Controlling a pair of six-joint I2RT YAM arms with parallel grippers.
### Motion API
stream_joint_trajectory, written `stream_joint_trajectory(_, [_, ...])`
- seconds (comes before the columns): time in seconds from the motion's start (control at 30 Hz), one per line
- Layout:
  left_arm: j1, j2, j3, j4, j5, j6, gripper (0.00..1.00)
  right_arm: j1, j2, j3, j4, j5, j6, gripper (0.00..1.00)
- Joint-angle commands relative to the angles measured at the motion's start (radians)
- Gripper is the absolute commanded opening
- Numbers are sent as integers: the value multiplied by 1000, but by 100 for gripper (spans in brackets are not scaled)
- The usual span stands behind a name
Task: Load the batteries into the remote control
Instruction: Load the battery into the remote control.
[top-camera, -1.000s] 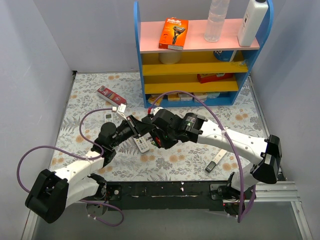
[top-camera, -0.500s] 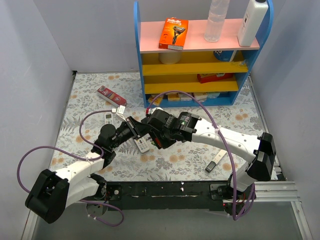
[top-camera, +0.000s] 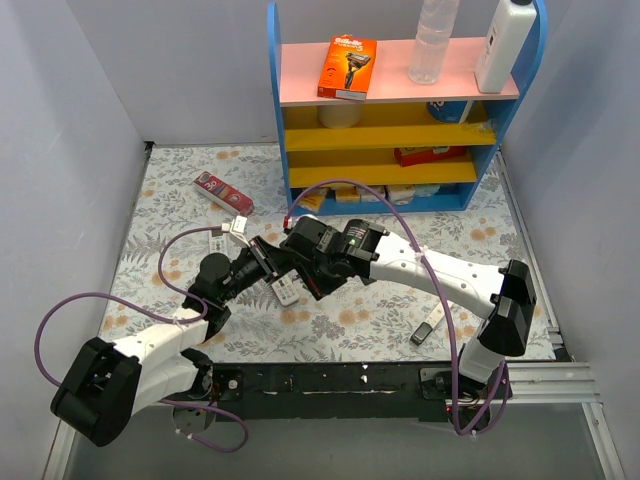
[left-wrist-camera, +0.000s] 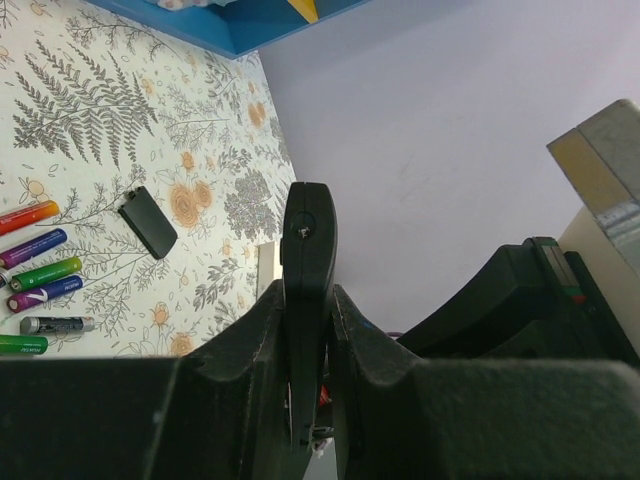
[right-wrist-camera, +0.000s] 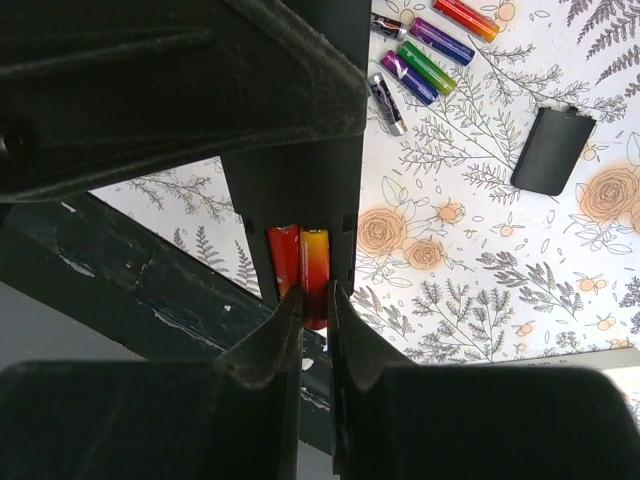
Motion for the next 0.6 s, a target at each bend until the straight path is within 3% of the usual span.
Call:
stream_joint_trajectory(0.0, [-10, -8, -7, 50, 15, -76, 0, -1, 14, 56, 22, 5, -15, 18])
stream_joint_trajectory(0.07, [-10, 1, -19, 55, 6, -94, 0, -1, 23, 65, 13, -6, -18, 24])
stream_joint_trajectory(0.57, [-10, 20, -34, -34, -56, -173, 0, -1, 32, 166, -39, -32, -47, 41])
